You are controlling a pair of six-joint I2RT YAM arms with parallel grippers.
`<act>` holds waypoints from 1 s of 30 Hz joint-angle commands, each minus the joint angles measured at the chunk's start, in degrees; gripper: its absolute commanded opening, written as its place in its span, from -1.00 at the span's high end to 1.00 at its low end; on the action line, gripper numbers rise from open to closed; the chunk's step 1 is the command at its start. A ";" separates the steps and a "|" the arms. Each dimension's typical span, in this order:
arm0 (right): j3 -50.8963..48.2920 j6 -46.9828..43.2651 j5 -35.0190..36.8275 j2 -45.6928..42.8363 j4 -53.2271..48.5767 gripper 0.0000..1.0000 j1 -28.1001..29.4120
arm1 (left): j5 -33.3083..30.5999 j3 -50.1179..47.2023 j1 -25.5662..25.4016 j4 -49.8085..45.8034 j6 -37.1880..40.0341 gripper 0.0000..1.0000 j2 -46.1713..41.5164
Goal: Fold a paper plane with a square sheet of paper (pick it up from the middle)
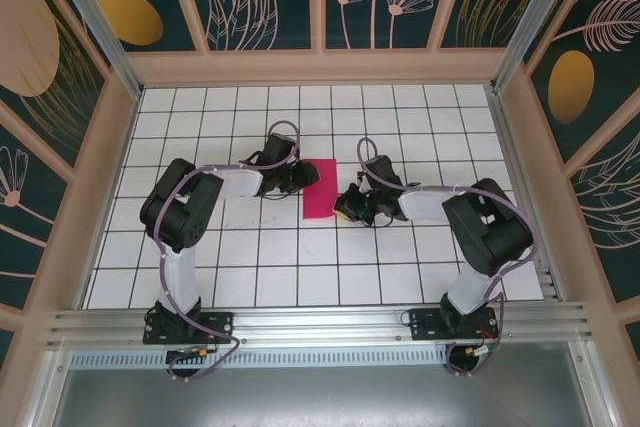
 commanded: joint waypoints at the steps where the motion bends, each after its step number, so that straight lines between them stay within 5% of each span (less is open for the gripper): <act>1: -0.45 0.18 0.61 -2.16 -0.13 1.00 -0.29 | 0.38 -2.60 0.20 -2.13 -0.35 0.34 -1.64; 13: 2.19 -7.08 -2.48 -2.16 -11.47 1.00 -0.35 | -1.16 0.95 0.17 -3.11 3.81 0.30 -2.71; 30: 6.80 -2.83 -5.09 1.87 1.82 1.00 -0.32 | -1.41 0.91 0.16 -5.22 4.89 0.42 1.74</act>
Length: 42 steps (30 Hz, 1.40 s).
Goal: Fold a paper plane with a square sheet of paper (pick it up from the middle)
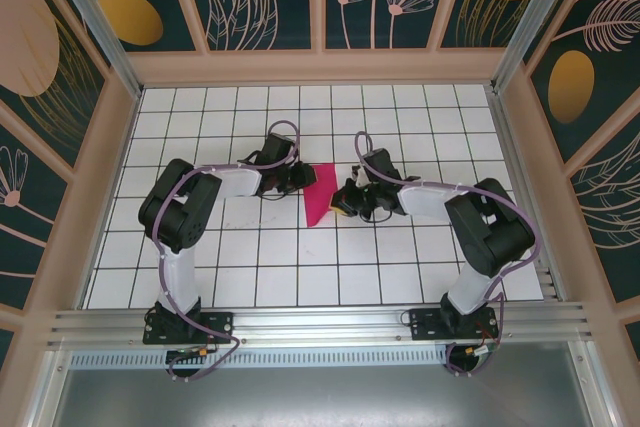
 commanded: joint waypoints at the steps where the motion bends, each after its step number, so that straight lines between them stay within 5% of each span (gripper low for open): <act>1: 3.25 1.32 -1.33 2.69 4.49 1.00 -0.28 | -0.94 0.60 -0.01 -3.16 1.50 0.42 2.03; 42: 13.74 -8.11 -1.68 15.35 -1.11 0.99 2.68 | -0.61 1.05 0.01 -3.69 1.57 0.49 1.54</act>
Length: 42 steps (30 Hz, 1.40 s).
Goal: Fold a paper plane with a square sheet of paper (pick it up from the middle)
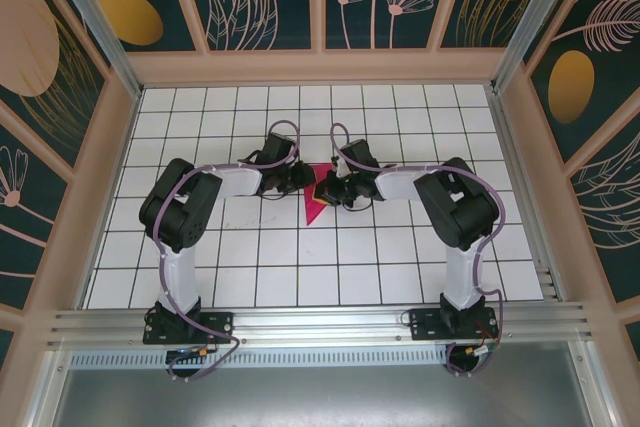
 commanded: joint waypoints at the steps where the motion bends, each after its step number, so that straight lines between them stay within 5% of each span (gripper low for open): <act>1: 1.67 -2.51 -0.61 1.18 -2.33 0.99 0.60 | -0.27 0.61 0.03 -3.12 1.13 0.49 1.21; 42: 2.27 -2.69 -0.50 3.86 0.87 0.99 0.60 | 0.01 0.35 -0.01 -2.66 1.09 0.59 0.13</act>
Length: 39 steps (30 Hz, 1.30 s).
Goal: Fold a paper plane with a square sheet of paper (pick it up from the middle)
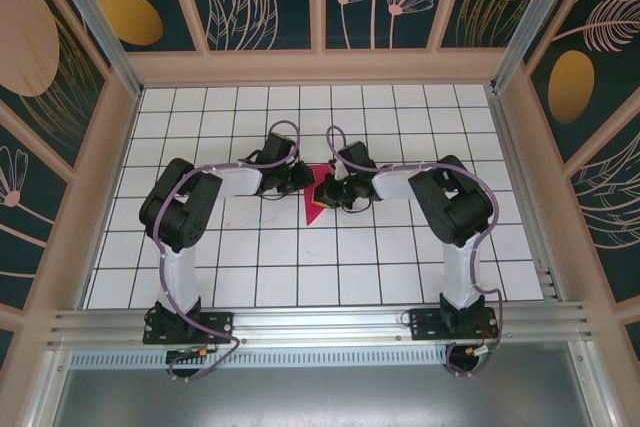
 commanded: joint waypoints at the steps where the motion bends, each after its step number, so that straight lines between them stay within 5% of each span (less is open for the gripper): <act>1: 1.48 -0.68 -0.41 1.69 1.16 0.99 0.29 | 0.00 -0.03 0.05 -1.64 0.91 0.60 0.13; 18: 1.79 -2.28 1.32 2.76 -1.54 0.96 0.35 | -0.80 0.25 0.01 -2.15 0.57 0.59 -1.17; 32: 0.84 -3.82 3.58 3.12 -4.16 0.30 0.35 | -8.34 -4.23 6.73 -2.69 -3.99 0.40 -11.74; 39: 0.64 -4.22 4.37 2.58 -4.70 0.29 0.26 | -4.65 -7.29 6.93 0.07 -4.70 0.41 -14.03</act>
